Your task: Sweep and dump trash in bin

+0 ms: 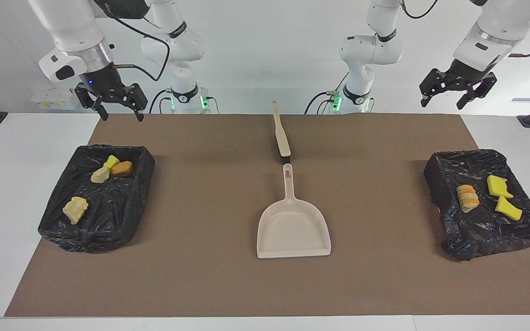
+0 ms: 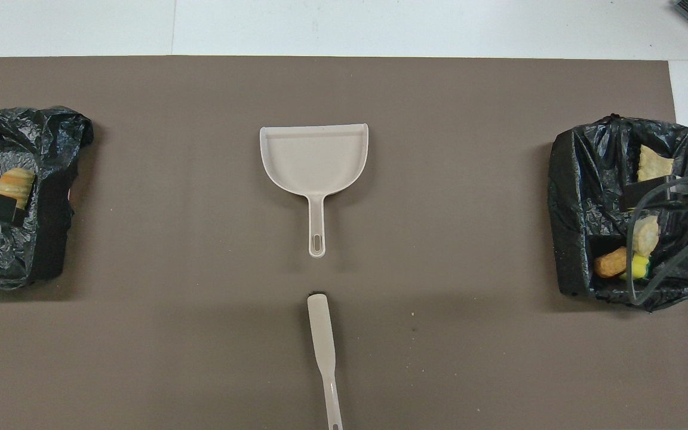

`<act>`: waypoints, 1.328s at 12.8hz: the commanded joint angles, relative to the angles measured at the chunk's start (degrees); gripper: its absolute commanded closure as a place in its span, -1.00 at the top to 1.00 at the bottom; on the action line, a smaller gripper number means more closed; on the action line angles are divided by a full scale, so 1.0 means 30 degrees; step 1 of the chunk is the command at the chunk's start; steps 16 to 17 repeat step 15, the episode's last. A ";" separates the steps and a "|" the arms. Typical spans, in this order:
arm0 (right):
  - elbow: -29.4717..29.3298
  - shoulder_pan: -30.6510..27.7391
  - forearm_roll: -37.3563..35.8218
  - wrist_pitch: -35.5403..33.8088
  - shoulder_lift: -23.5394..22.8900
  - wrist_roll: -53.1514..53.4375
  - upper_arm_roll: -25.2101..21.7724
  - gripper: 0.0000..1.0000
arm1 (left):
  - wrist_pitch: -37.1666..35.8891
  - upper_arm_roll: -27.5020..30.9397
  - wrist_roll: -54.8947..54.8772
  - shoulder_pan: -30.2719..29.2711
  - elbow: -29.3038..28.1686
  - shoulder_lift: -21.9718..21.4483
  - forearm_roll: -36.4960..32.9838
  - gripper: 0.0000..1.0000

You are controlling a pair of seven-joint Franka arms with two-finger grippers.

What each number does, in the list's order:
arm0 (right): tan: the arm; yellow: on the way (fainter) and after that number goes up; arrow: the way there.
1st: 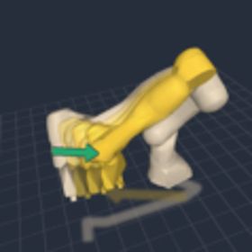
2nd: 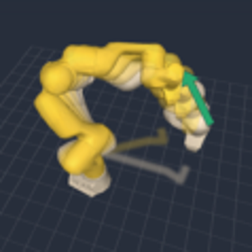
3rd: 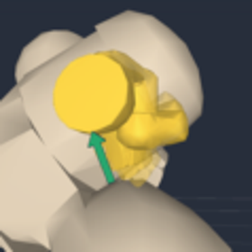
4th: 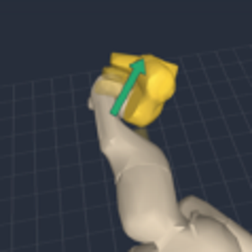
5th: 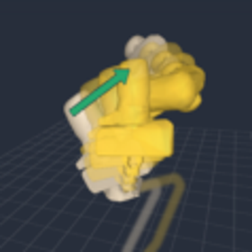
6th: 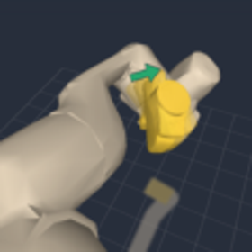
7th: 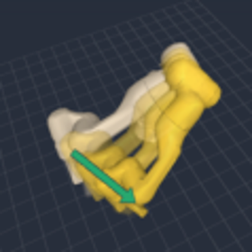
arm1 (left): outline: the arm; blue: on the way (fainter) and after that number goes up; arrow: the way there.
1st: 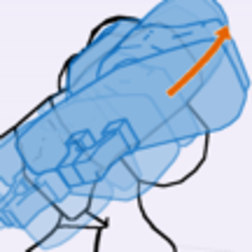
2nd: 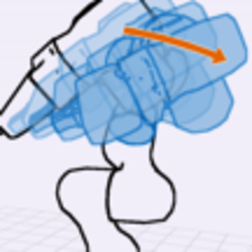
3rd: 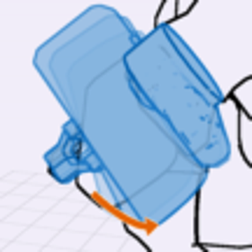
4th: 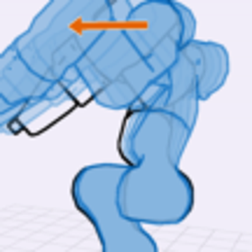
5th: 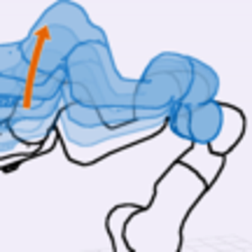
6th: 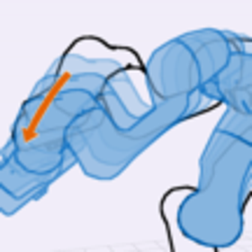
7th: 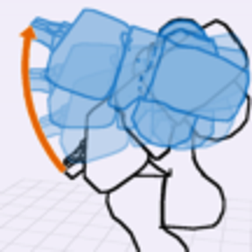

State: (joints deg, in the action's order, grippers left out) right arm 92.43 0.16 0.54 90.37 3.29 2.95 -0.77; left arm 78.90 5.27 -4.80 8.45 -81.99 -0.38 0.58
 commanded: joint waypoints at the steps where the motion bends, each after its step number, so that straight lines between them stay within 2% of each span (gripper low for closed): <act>1: 0.0390 -0.0140 0.0143 0.0227 0.0309 0.0422 0.0111 1.00 | -0.0754 -0.0379 -0.0274 -0.0473 0.1314 0.0480 0.0364 1.00; 4: 0.0390 -0.0140 0.0143 0.0227 0.0309 0.0422 0.0111 1.00 | -0.0521 -0.0876 -0.0099 -0.0502 -0.0322 -0.0544 0.0161 1.00; 7: 0.0390 -0.0140 0.0143 0.0227 0.0309 0.0422 0.0111 1.00 | 0.0066 -0.0994 0.0048 -0.1175 -0.0999 -0.0869 0.0189 1.00; 17: 0.0390 -0.0140 0.0143 0.0227 0.0309 0.0422 0.0111 1.00 | 0.0478 -0.0966 -0.0245 -0.1323 -0.1060 -0.0899 0.0189 1.00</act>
